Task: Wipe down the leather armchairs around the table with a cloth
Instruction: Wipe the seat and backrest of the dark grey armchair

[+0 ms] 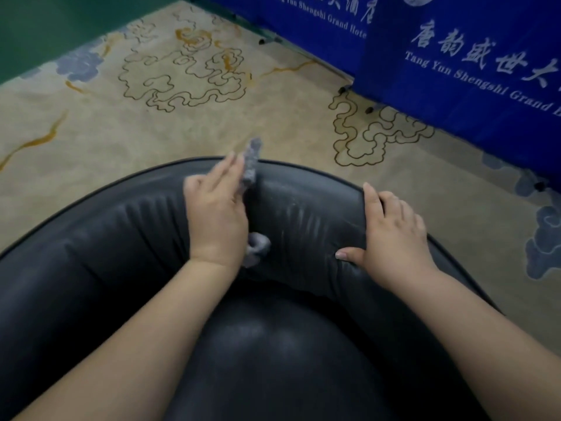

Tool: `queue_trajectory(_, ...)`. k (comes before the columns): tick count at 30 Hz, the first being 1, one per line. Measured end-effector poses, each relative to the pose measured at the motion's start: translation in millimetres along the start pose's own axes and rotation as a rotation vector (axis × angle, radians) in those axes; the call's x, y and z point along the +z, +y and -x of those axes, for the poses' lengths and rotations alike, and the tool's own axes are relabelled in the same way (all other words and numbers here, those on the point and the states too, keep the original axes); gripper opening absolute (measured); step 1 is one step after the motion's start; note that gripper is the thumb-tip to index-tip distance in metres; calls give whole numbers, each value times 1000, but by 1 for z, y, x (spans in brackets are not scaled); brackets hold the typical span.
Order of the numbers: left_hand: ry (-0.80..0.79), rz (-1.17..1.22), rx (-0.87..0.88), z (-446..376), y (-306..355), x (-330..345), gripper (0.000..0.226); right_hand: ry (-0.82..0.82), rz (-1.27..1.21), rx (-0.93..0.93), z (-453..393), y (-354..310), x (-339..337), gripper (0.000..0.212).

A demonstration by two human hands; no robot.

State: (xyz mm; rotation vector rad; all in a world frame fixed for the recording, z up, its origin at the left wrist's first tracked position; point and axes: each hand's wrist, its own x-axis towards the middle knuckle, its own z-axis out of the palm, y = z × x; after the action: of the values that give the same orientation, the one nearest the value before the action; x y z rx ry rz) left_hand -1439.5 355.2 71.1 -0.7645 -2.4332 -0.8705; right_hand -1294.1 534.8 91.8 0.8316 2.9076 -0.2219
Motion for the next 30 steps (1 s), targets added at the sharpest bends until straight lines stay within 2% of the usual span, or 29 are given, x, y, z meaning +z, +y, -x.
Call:
queue_trajectory(2, -31, -19, -52, 1, -3, 5, 36, -2, -6, 6, 0, 0, 0, 116)
queue_trajectory(5, -168, 37, 44, 19, 18, 11, 34, -2, -8, 13, 0, 0, -1, 117)
queue_trajectory(6, -208, 85, 29, 23, 28, 8, 35, -7, -10, 14, 0, -1, -2, 117)
queue_trajectory(7, -233, 157, -49, 24, 37, 1, 36, -14, -12, 13, -1, -1, -2, 118)
queue_trajectory(10, -285, 404, -428, 23, 46, -17, 40, -39, -33, 17, -2, -1, -6, 119)
queue_trajectory(12, -295, 523, -531, 22, 50, -30, 41, -19, -82, -5, 1, -2, -8, 117)
queue_trajectory(14, -303, 658, -610, 24, 56, -40, 45, 50, -140, -110, 11, -9, -5, 108)
queue_trajectory(16, -332, 801, -704, 28, 61, -48, 46, 125, -313, -268, 26, -23, 1, 95)
queue_trajectory(18, -348, 958, -799, 30, 65, -56, 43, 135, -614, -310, 45, -39, 6, 76)
queue_trajectory(23, -376, 1259, -993, 36, 64, -72, 41, -157, -1273, -97, 72, -58, 13, 36)
queue_trajectory(26, -423, 1346, -1050, 45, 59, -73, 40, -201, -1346, -40, 78, -60, 16, 22)
queue_trajectory(30, -489, 1282, -1151, 65, 53, -74, 35, -306, -1379, 57, 93, -63, 28, 11)
